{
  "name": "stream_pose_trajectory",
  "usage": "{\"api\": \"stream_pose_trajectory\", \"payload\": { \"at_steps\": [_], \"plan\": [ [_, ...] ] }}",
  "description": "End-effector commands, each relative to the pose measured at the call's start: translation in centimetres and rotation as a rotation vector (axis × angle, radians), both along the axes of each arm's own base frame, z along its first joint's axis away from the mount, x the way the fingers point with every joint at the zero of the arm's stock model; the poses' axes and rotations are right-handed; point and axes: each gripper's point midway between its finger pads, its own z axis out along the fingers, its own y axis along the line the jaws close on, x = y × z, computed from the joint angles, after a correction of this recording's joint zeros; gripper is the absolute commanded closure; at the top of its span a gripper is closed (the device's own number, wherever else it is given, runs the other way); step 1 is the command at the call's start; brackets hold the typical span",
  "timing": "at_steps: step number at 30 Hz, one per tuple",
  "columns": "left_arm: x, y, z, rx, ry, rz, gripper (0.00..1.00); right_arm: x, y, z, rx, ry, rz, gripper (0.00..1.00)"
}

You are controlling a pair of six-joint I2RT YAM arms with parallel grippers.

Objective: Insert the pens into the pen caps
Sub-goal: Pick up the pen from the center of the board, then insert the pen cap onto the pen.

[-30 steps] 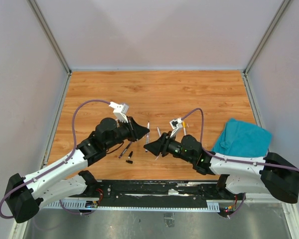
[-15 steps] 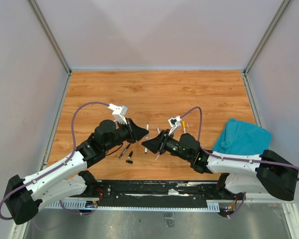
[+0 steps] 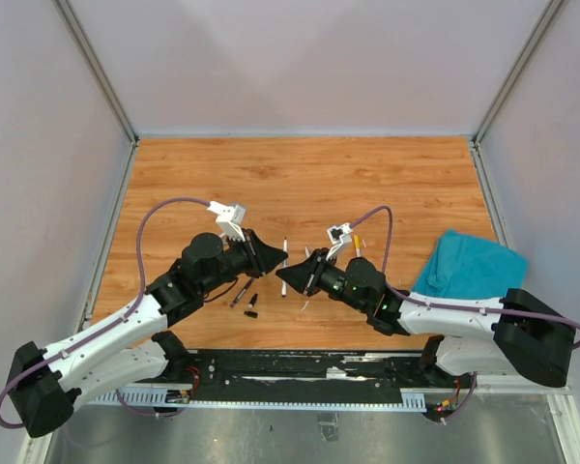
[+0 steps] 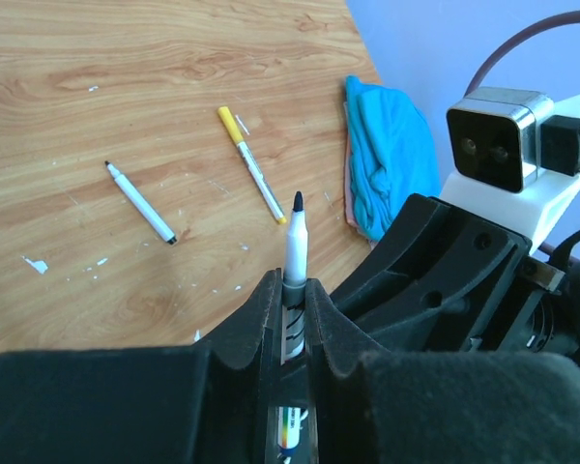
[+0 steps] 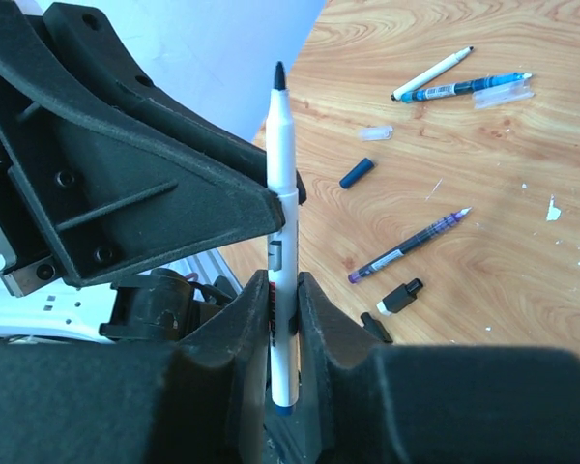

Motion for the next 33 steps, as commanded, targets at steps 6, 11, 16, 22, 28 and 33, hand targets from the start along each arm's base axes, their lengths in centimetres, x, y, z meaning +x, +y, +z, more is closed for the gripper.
{"api": "stream_pose_trajectory", "payload": {
  "at_steps": [6,11,16,22,28,33],
  "plan": [
    [0.4,1.0,-0.3,0.046,-0.008,0.051,0.64,0.5,0.1,1.0,-0.031,-0.07,-0.023,0.99],
    [1.0,2.2,-0.7,0.12,0.001,0.108,0.39,0.7,-0.8,-0.4,-0.126,-0.058,-0.031,0.99],
    [1.6,4.2,-2.4,0.233,0.042,0.195,0.26,1.6,-3.2,-3.0,-0.214,0.007,-0.058,1.0],
    [2.0,8.7,-6.3,0.401,0.181,0.407,0.23,2.0,-6.6,-4.5,-0.312,0.018,-0.103,0.99],
    [2.2,14.3,-8.3,0.467,0.284,0.67,0.18,2.0,-8.7,-3.8,-0.354,-0.017,-0.146,0.99],
    [3.0,17.9,-9.0,0.539,0.294,0.788,0.18,1.7,-9.3,-3.9,-0.363,-0.016,-0.148,0.99]
  ]
}}
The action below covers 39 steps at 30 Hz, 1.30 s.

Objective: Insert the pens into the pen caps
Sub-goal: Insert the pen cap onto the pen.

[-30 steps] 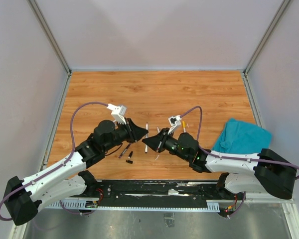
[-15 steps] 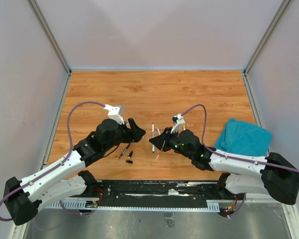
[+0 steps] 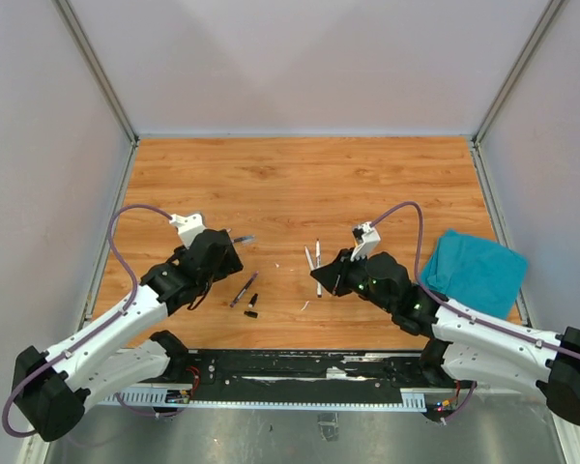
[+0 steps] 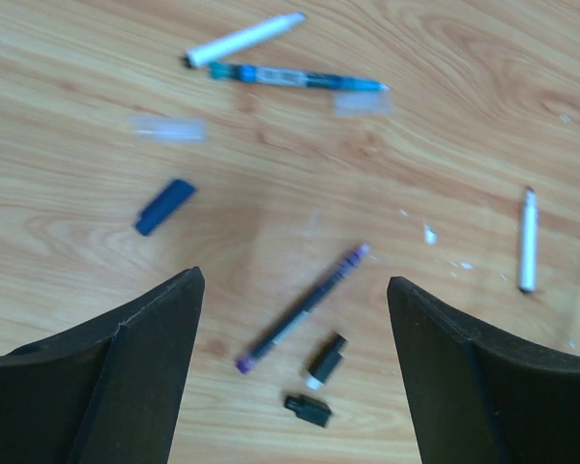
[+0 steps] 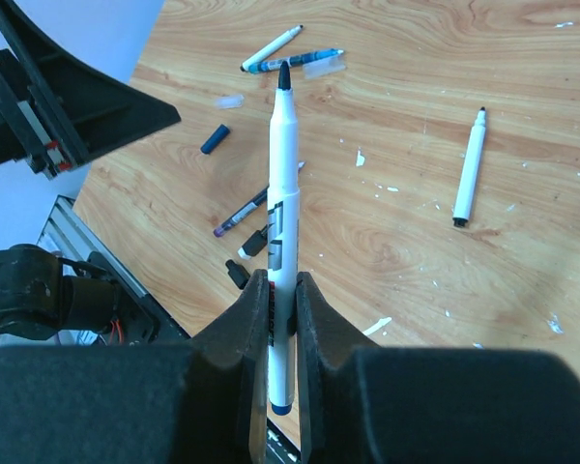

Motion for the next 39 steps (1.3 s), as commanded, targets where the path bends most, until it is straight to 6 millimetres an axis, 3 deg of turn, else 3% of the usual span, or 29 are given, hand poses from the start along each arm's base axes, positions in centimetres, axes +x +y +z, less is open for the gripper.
{"api": "stream_pose_trajectory", "payload": {
  "at_steps": [1,5,13,16,29,39],
  "plan": [
    [0.8,4.3,-0.1,0.113,-0.007,0.155,0.18,0.1,-1.6,-1.6,-0.072,0.005,-0.027,0.99],
    [1.3,6.2,-1.5,0.185,0.028,0.197,0.18,-0.3,-1.7,-1.6,-0.079,0.014,-0.01,0.99],
    [3.1,7.1,-4.4,0.198,0.098,0.158,0.26,-0.9,-1.8,-1.1,-0.128,0.004,0.038,0.99],
    [3.4,7.1,-5.6,0.185,0.13,0.132,0.34,-0.9,-1.8,-1.0,-0.126,0.003,0.04,0.99],
    [4.3,6.9,-9.3,0.176,0.258,0.024,0.38,-0.8,-1.9,-1.6,-0.121,0.015,0.029,0.99],
    [3.9,6.2,-11.5,0.159,0.354,-0.024,0.42,-0.5,-1.0,-0.9,-0.11,0.004,0.052,0.99]
  ]
}}
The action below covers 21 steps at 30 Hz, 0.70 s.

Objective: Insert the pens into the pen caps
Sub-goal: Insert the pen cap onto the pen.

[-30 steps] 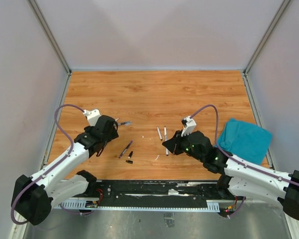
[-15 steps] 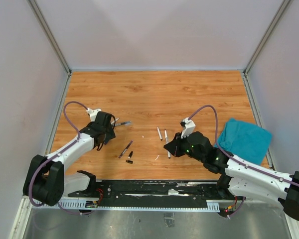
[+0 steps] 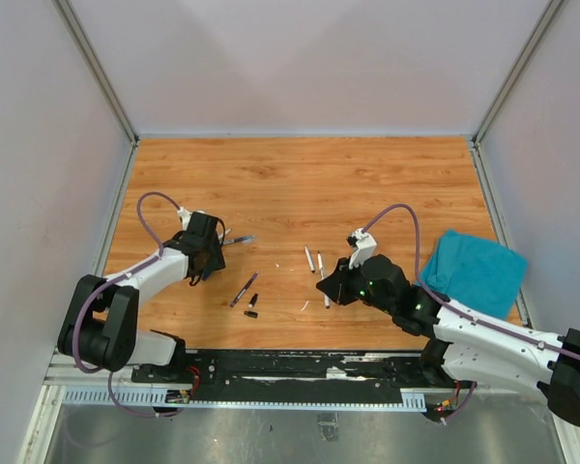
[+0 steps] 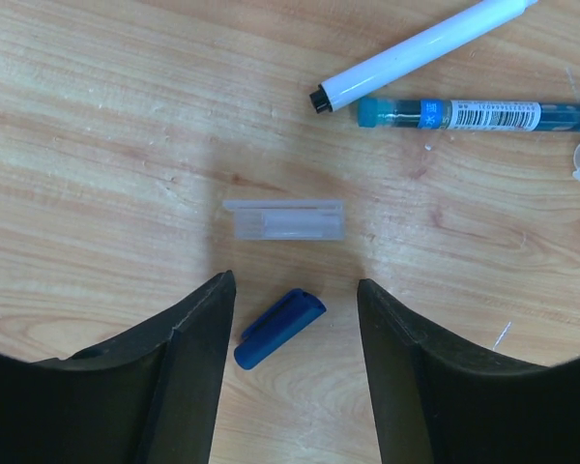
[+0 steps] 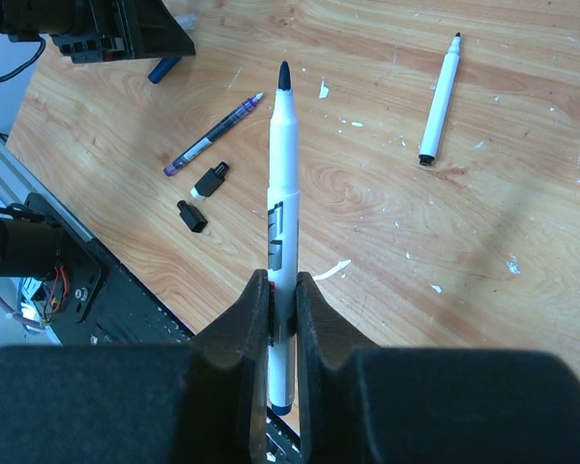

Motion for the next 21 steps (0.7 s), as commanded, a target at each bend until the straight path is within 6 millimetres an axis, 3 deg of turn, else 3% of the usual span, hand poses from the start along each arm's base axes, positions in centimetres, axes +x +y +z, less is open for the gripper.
{"api": "stream_pose_trajectory", "payload": {
  "at_steps": [1,5,21],
  "plan": [
    [0.0,-0.8,-1.1,-0.045,0.046,-0.019,0.44,1.1,0.6,2.3,0.043,-0.041,-0.003,0.99],
    [-0.7,-1.5,-1.7,-0.08,0.085,-0.019,0.54,1.2,0.7,2.3,0.046,-0.04,-0.004,0.99],
    [-3.3,-1.6,-2.7,-0.091,0.161,0.053,0.54,0.9,1.1,2.3,0.059,-0.032,0.016,0.99]
  ]
}}
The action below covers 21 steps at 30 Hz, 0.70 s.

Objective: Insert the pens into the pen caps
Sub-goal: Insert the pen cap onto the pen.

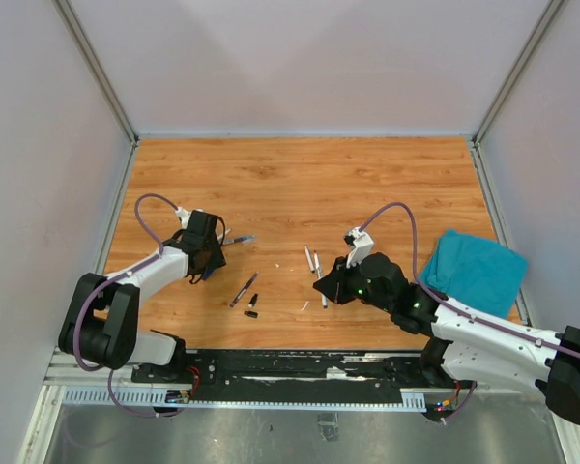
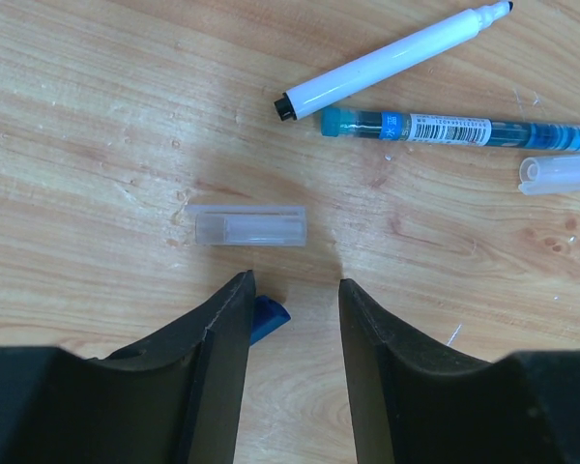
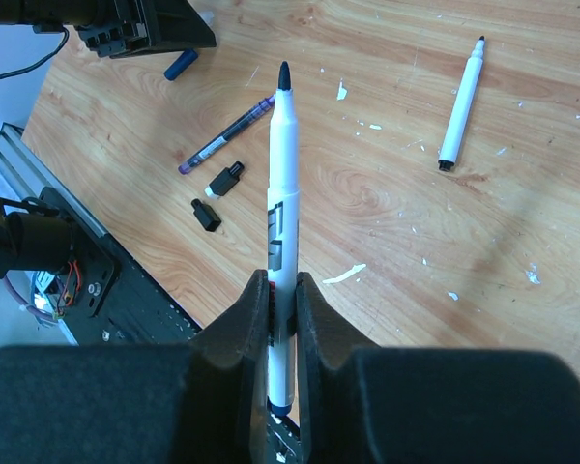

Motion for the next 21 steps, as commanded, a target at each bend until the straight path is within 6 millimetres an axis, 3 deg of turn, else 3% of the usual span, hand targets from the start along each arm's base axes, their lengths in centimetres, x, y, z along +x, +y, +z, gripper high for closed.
{"api": "stream_pose_trajectory", "payload": {
  "at_steps": [1,15,21],
  "plan": [
    [-4.0,0.0,-2.7,0.008,0.175,0.024,0.54,1.0,0.2,1.9,0.046,-0.038,-0.014,0.99],
    [-5.6,0.8,-2.5,0.071,0.19,0.106,0.47,0.8,0.4,1.7,0.041,-0.031,0.003,0.99],
    [-4.6,2.3,-1.5,0.146,0.143,0.161,0.45,0.7,0.5,1.9,0.039,-0.038,0.014,0.99]
  ]
}}
